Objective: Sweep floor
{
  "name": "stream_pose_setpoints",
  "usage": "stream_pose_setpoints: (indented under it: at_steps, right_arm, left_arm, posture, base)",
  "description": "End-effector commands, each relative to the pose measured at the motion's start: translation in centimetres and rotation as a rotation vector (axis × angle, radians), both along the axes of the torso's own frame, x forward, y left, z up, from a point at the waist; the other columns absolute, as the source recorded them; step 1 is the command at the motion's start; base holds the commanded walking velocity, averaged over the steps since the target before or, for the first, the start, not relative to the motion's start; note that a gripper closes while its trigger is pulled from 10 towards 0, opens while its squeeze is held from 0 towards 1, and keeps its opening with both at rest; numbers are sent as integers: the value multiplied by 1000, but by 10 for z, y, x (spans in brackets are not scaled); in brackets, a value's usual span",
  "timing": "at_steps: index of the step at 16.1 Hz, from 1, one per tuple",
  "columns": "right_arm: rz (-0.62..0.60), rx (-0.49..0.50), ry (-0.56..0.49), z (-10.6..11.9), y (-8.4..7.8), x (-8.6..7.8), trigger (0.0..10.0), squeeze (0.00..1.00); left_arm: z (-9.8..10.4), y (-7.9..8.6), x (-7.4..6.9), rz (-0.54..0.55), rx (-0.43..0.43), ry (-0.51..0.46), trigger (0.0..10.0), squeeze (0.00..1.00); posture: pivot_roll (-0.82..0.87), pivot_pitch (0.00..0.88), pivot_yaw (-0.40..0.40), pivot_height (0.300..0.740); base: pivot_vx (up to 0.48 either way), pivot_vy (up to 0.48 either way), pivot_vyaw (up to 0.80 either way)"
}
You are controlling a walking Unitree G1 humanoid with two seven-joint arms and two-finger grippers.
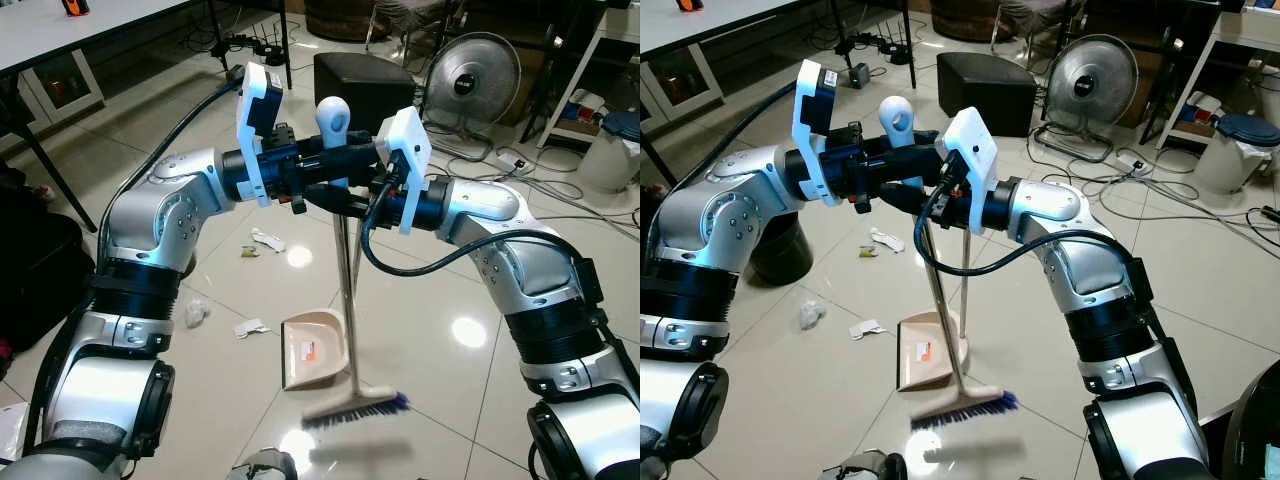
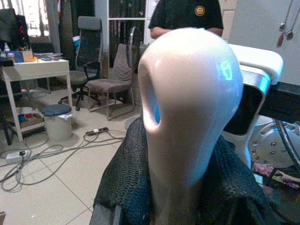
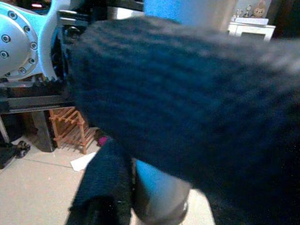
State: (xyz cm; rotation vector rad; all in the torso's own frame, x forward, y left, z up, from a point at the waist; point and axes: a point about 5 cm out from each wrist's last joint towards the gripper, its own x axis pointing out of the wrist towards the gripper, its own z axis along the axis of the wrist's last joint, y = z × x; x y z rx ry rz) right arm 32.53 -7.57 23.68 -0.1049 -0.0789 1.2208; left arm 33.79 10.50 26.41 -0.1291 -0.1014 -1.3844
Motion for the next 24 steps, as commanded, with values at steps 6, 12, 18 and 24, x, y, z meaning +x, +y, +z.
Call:
stream_pose_setpoints:
  at_steps: [6, 12, 18, 24]
  right_arm:
    - [153, 4, 12, 3, 1, -22, 10000, 1000]
    - [51, -146, 30, -10, -23, -15, 10000, 0]
    - [-99, -124, 35, -10, -67, -17, 10000, 0]
    - [-354, 4, 78, -27, -82, -58, 10000, 0]
  left_arm:
    - [4, -3, 4, 20, 15, -22, 0, 0]
    - [5, -3, 1, -12, 7, -28, 0, 0]
    - [2, 12, 0, 37, 63, -27, 0, 0]
    - [10, 87, -8, 507, 365, -139, 10000, 0]
  posture:
    - [-93, 0, 87, 740]
    - [-91, 0, 84, 740]
    - [-67, 0, 77, 740]
    - [-21, 13, 76, 740]
  base:
    - [0, 0, 0]
    - [0, 0, 0]
    - [0, 0, 0]
    - [0, 0, 0]
